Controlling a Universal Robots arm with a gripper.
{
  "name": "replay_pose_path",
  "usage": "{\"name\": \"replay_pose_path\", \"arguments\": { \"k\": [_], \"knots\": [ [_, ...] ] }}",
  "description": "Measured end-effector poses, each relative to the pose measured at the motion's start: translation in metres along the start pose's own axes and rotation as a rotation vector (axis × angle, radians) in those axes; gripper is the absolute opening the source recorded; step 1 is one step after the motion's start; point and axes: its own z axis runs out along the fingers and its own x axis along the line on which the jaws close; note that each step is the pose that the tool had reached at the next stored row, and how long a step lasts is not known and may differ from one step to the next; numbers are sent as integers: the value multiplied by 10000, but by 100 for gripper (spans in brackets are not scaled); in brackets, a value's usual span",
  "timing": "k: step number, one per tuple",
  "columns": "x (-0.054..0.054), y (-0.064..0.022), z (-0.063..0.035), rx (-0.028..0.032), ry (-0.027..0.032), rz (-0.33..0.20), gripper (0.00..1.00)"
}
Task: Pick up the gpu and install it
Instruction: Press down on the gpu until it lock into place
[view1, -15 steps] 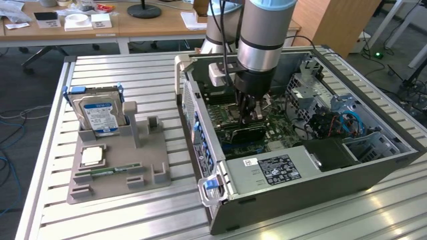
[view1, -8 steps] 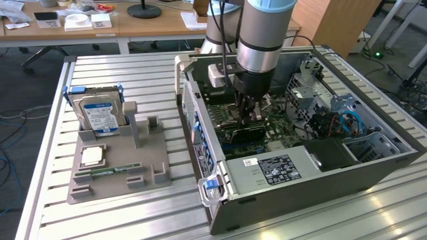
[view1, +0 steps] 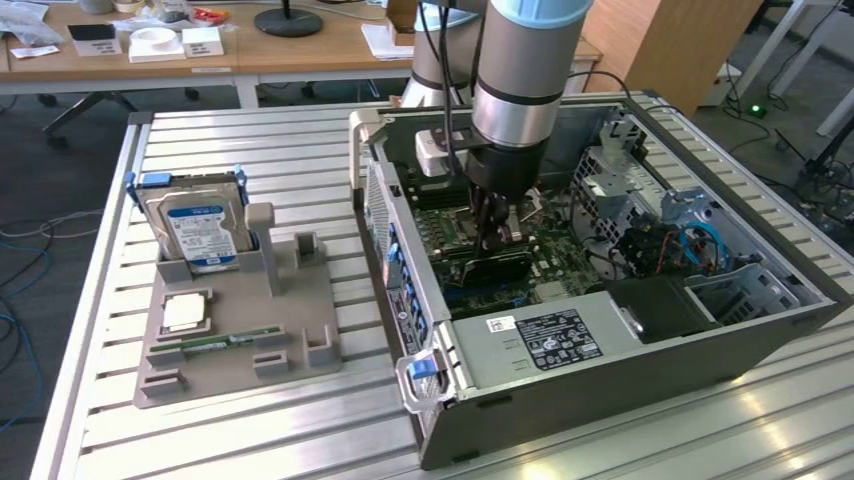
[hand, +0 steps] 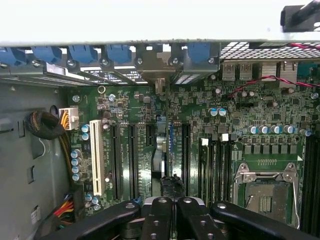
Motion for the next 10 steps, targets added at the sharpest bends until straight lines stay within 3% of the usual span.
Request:
{"name": "replay_pose_path", "arguments": {
  "k": [10],
  "knots": [
    [-1, 2, 17, 3, -5, 0, 11]
  ]
}}
